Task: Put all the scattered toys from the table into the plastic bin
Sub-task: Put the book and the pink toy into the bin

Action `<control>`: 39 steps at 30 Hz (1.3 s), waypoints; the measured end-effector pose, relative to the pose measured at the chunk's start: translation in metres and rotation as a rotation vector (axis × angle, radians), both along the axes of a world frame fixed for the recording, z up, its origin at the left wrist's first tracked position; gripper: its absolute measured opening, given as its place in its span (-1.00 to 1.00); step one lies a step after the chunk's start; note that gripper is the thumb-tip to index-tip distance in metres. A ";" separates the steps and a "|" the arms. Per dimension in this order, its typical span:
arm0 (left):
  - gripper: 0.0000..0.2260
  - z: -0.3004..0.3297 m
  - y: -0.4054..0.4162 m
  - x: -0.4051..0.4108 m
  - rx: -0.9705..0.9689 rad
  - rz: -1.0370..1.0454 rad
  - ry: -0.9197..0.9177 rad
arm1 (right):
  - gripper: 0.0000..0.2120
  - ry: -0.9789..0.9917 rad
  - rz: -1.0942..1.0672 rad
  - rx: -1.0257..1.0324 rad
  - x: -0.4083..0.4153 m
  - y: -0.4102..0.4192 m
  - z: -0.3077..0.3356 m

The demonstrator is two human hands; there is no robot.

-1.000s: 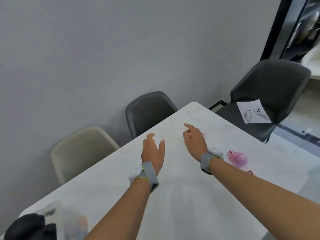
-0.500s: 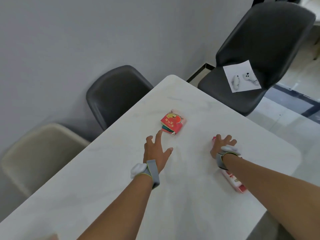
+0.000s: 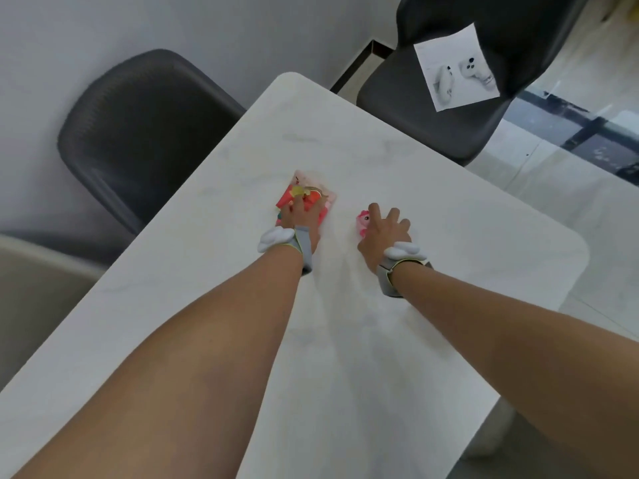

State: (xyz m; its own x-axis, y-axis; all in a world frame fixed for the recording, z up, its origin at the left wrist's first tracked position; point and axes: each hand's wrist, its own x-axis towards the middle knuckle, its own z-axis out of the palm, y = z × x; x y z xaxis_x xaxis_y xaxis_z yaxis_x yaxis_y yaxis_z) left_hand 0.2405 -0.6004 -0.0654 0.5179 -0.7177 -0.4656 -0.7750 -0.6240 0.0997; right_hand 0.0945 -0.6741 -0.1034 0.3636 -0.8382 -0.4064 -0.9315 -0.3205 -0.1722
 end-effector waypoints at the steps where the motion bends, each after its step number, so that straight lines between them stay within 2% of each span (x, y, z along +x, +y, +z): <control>1: -0.51 -0.002 0.002 0.000 -0.010 -0.002 -0.038 | -0.60 -0.003 0.008 -0.004 0.000 0.001 -0.002; 4: -0.59 -0.002 0.013 0.002 -0.018 -0.061 -0.122 | -0.60 0.005 0.055 -0.052 -0.001 0.002 -0.003; 7: -0.80 0.007 0.035 0.010 -0.047 -0.028 0.030 | -0.60 -0.024 0.130 -0.068 -0.007 0.006 -0.001; 10: -0.69 0.019 0.066 0.010 -0.029 0.079 0.122 | -0.60 -0.049 0.138 -0.025 -0.006 0.008 0.010; 17: -0.88 0.047 0.173 -0.011 -0.204 0.575 0.312 | -0.53 -0.287 0.199 0.096 -0.010 0.089 0.044; 22: -0.69 0.079 0.229 -0.020 -0.258 0.601 0.346 | -0.52 -0.375 0.235 0.172 -0.010 0.148 0.063; 24: -0.63 0.100 0.255 -0.024 -0.322 0.638 0.324 | -0.52 -0.428 0.275 0.167 -0.001 0.174 0.081; 28: -0.83 0.138 0.310 -0.033 -0.474 0.754 0.239 | -0.49 -0.603 0.330 0.239 0.017 0.234 0.124; 33: -0.80 0.166 0.354 -0.048 -0.624 0.822 0.165 | -0.48 -0.754 0.340 0.287 0.028 0.286 0.163; 39: -0.78 0.198 0.455 -0.066 -0.845 0.959 0.042 | -0.49 -0.881 0.456 0.325 0.036 0.366 0.210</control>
